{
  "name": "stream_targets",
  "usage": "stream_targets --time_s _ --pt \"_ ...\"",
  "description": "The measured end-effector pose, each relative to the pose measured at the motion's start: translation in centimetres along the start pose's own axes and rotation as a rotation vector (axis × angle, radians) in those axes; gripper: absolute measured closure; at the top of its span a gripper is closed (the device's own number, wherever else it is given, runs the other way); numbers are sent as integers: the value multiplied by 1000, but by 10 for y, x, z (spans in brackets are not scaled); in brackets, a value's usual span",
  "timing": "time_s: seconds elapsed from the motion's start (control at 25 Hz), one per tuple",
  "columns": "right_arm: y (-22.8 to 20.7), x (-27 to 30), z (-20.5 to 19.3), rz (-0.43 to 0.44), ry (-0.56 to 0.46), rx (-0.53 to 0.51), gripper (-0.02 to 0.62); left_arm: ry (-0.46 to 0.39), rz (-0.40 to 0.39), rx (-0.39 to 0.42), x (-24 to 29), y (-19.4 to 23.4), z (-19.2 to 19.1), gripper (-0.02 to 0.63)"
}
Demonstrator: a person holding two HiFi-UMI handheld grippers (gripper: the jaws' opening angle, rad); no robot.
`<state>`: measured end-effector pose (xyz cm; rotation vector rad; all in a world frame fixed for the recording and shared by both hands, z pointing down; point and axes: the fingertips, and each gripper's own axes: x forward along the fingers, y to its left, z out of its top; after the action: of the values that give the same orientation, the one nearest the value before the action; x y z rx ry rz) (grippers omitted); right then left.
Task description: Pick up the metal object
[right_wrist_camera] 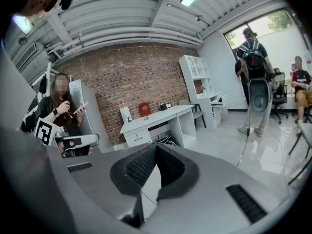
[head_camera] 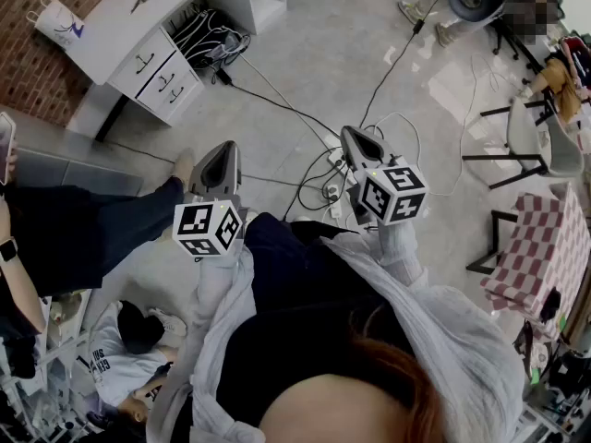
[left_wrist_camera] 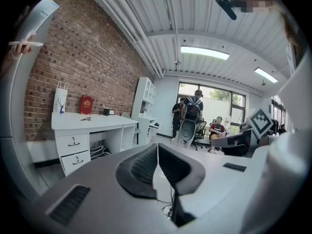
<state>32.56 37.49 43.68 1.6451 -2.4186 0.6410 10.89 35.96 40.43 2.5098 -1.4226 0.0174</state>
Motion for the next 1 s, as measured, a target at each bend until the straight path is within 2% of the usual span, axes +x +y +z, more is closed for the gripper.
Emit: stream_targets --time_s 0.28,0.68,1.0 --pt "8 6 0 33 -1 19 588 7 34 -19 -7 10 -3 584" --pt "-3 10 -4 12 14 32 588 21 84 -16 -10 17 -8 584" --pt "2 46 3 51 48 22 588 25 107 -38 12 38 -6 584"
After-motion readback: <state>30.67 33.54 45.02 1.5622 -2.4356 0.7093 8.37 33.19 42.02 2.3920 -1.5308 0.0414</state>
